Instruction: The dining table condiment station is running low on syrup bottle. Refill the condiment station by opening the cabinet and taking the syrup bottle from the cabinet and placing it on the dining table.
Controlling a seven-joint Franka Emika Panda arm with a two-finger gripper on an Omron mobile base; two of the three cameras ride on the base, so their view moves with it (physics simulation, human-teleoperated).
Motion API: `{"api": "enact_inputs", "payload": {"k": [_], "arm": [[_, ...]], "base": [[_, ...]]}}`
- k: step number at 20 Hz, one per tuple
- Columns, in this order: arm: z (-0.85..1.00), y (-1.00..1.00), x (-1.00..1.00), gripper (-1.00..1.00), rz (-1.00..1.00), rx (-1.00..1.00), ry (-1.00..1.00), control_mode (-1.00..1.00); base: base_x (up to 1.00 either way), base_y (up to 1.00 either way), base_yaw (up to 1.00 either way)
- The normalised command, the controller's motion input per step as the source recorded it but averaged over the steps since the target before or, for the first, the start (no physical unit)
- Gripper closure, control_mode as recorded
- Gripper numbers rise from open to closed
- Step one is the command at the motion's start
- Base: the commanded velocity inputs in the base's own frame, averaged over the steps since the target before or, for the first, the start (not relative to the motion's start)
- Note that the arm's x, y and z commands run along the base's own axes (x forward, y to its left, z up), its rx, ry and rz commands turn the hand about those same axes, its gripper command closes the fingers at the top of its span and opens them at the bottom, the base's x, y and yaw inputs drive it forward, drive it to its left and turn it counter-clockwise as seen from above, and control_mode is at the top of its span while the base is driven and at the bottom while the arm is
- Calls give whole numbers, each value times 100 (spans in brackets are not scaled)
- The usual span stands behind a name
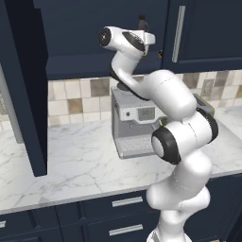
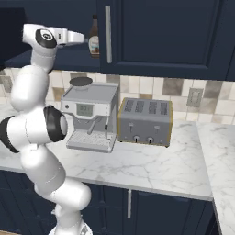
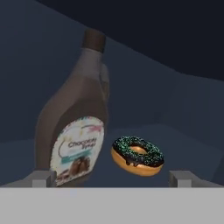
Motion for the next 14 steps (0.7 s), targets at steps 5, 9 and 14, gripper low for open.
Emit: {"api": "enact_inputs", "payload": {"k": [5, 9, 14], "arm": [[2, 4, 43, -100, -16, -4, 0, -100], [0, 0, 39, -100, -7, -1, 0, -100], [0, 0, 37, -100, -1, 0, -3, -100]], "base": [[0, 0, 0], [0, 0, 0], [0, 0, 0]]}}
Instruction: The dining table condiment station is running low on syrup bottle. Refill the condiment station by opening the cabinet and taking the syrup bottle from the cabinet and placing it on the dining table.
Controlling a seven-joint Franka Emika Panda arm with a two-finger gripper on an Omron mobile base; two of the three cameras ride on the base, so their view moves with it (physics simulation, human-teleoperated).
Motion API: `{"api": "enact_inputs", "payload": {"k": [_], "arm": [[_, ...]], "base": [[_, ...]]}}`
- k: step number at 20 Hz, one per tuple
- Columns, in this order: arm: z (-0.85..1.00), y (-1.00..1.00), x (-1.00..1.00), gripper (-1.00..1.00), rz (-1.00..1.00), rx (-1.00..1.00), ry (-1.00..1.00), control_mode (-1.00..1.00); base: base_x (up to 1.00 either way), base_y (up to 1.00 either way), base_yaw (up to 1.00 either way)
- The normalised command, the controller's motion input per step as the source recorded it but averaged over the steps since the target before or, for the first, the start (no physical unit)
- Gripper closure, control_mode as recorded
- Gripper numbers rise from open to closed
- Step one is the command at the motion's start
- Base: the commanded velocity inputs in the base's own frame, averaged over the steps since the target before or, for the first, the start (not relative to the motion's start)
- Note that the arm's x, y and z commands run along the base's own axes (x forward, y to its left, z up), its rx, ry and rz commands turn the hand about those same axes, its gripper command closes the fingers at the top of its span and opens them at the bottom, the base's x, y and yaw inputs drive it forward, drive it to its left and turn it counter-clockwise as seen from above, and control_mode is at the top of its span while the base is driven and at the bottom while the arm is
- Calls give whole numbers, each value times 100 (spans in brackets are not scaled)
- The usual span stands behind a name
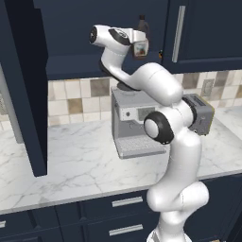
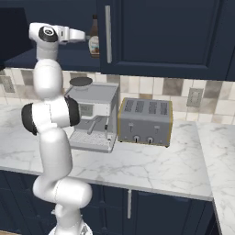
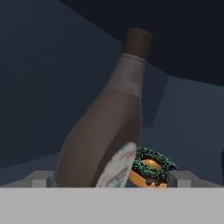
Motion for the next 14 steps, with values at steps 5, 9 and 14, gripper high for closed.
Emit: {"api": "enact_inputs", "payload": {"k": [5, 9, 14], "arm": [[0, -2, 32, -100, 0, 0, -4, -100], [0, -36, 8, -100, 0, 0, -7, -100], [-1, -53, 0, -100, 0, 0, -8, -100]], "base": [[0, 0, 0], [0, 0, 0], [0, 0, 0]]}}
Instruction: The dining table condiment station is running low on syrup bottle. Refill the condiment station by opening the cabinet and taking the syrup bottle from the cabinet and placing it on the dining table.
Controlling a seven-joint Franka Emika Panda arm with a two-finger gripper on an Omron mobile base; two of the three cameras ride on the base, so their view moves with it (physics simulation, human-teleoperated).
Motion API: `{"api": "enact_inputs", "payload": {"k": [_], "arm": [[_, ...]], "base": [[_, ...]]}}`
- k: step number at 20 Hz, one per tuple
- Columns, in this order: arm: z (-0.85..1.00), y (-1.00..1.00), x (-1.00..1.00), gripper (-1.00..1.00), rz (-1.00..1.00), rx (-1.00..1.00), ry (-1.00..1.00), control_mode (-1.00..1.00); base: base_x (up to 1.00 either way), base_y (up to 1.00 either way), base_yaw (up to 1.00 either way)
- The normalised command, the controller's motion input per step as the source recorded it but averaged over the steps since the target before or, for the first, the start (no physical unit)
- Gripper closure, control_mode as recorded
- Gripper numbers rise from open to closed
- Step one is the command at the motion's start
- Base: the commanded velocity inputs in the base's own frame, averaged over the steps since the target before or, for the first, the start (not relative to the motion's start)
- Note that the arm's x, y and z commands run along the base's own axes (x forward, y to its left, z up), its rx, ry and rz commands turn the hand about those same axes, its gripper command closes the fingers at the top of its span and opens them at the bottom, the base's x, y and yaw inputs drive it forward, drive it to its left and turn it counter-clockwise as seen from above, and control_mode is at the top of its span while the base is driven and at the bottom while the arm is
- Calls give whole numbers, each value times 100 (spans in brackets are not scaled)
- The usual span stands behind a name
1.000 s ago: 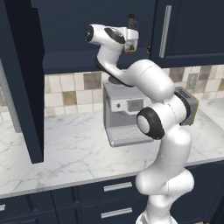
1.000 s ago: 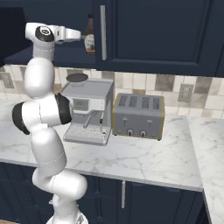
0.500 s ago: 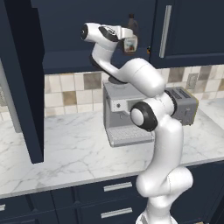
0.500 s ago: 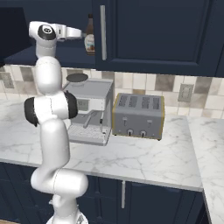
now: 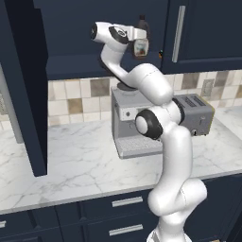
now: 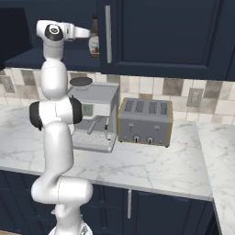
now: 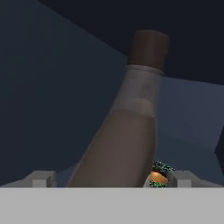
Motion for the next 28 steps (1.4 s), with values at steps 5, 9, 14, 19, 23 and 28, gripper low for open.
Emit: {"api": "enact_inputs", "payload": {"k": [5, 9, 14, 19, 23, 28], "arm": [[-12, -32, 0, 100, 0, 0, -12, -100], [-45, -5, -6, 100, 0, 0, -30, -100], [-29, 31, -66, 100, 6, -8, -19, -100], [-6, 21, -100, 100, 11, -14, -4, -100], [0, 16, -100, 100, 14, -13, 0, -100], [13, 13, -100, 100, 18, -2, 0, -100]], "base": [[0, 0, 0], [0, 0, 0], [0, 0, 0], [0, 0, 0], [0, 0, 0], [0, 0, 0]]}}
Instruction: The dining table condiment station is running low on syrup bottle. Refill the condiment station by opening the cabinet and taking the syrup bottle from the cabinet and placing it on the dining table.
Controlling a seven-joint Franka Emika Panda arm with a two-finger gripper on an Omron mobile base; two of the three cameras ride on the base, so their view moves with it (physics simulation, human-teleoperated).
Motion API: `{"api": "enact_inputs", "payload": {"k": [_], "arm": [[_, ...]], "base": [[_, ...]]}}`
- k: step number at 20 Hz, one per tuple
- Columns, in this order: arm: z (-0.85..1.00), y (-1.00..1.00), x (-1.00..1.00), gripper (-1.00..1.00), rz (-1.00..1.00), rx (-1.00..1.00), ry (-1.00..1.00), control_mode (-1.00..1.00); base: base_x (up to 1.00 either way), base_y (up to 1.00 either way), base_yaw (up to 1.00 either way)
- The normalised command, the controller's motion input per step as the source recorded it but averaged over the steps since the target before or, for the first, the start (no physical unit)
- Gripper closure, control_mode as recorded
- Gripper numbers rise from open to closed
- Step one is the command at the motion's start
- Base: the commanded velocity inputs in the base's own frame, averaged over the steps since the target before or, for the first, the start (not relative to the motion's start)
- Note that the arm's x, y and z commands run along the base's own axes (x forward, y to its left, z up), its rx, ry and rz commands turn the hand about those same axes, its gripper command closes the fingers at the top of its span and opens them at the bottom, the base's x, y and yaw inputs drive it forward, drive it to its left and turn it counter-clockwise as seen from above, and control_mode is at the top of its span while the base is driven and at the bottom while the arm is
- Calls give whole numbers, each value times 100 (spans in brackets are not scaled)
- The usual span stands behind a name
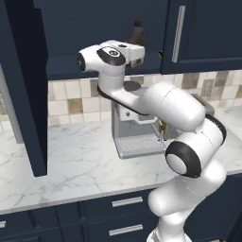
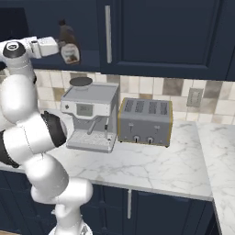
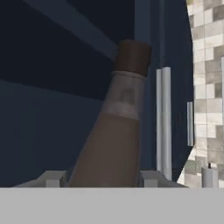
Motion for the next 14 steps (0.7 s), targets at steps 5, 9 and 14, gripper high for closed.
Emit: {"api": "enact_inputs", "payload": {"k": [5, 9, 14], "arm": [[18, 0, -100, 100, 26, 1, 0, -100], [12, -9, -100, 100, 27, 4, 2, -100], [2, -40, -100, 100, 25, 11, 22, -100]], "base": [[0, 0, 0], [0, 0, 0], [0, 0, 0]]}}
